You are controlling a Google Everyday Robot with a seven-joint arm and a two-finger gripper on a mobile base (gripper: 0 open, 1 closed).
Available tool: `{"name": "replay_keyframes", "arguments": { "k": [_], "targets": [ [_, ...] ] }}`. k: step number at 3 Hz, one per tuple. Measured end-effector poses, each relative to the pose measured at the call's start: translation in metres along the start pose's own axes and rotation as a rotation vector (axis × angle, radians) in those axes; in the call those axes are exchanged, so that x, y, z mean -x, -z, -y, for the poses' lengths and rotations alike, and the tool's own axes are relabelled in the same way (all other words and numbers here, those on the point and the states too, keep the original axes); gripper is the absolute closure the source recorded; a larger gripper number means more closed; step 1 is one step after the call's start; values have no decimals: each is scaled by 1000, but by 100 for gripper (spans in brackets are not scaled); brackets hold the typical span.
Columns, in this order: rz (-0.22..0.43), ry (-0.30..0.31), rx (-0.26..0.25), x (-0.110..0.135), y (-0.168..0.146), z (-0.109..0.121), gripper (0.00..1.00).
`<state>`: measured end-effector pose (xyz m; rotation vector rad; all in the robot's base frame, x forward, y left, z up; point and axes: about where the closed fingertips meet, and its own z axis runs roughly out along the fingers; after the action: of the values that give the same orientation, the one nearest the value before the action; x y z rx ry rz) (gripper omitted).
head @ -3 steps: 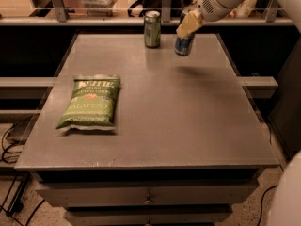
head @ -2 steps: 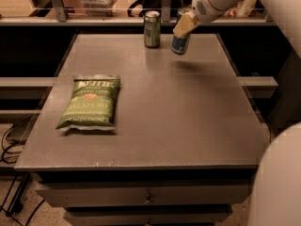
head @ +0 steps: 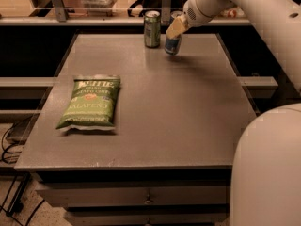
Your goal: Move redbull can near green can
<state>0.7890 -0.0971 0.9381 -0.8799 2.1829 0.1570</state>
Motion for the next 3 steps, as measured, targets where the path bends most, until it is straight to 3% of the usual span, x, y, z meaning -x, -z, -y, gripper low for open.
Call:
{"name": "replay_keyframes", "arguments": {
  "k": [3],
  "targets": [
    [-20, 21, -1, 11, -34, -1, 35]
  ]
}}
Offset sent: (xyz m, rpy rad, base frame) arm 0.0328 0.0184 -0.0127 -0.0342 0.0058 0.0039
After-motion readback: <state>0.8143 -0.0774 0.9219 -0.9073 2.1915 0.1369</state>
